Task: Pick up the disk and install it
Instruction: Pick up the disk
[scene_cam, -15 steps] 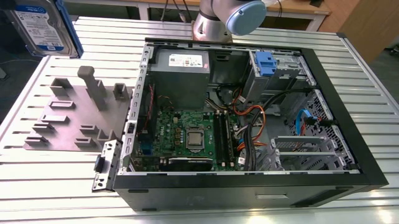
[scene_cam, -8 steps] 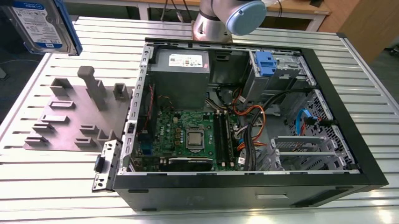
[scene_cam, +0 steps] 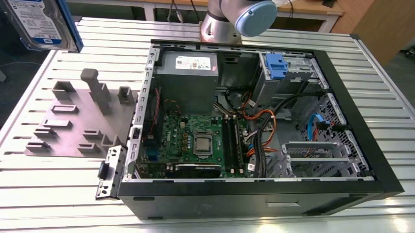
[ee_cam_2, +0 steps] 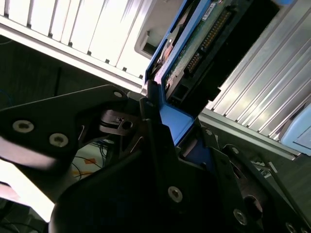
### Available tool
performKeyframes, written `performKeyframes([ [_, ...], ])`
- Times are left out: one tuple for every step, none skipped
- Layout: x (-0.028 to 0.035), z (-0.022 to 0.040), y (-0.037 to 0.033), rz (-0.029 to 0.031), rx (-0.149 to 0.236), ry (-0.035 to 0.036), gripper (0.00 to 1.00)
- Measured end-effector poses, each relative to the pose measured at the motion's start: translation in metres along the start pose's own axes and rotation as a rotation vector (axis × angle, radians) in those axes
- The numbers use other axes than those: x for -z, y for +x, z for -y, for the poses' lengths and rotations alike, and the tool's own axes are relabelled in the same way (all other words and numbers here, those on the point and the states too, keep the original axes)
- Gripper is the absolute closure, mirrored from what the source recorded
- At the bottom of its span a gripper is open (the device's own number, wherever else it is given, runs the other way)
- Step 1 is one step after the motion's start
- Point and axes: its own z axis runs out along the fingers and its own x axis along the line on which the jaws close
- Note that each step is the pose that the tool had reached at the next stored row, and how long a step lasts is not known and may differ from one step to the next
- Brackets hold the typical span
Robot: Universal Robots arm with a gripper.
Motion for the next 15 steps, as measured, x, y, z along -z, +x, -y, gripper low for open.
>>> performKeyframes([
  [0.0021,0.0000,0.0001,0.0000,0.000,0.0000,0.64],
  [0.0042,0.0000,0.0001,0.0000,0.000,0.0000,0.64],
  [0.0063,0.0000,0.0002,0.0001,0.000,0.0000,0.64],
  [0.0084,0.0000,0.0003,0.0000,0.000,0.0000,0.64],
  [0.0106,-0.0001,0.0003,0.0000,0.000,-0.0001,0.64],
  [0.0127,-0.0001,0.0004,0.0000,0.000,-0.0001,0.64],
  [0.0150,-0.0001,0.0005,0.0000,0.000,0.0000,0.64],
  [0.0172,-0.0001,0.0006,0.0000,0.000,0.0000,0.64],
  [0.0193,-0.0001,0.0006,0.0000,0.000,0.0000,0.64],
  [0.0213,-0.0001,0.0007,0.0000,0.000,0.0000,0.64],
  [0.0230,-0.0002,0.0008,0.0000,0.000,0.0000,0.64],
  [0.0248,-0.0002,0.0008,0.0001,0.000,0.0000,0.64],
  [0.0267,-0.0002,0.0009,0.0000,0.000,0.0000,0.64],
  [0.0282,-0.0002,0.0009,0.0000,0.000,0.0000,0.64],
  [0.0295,-0.0002,0.0010,0.0000,0.000,0.0000,0.64],
])
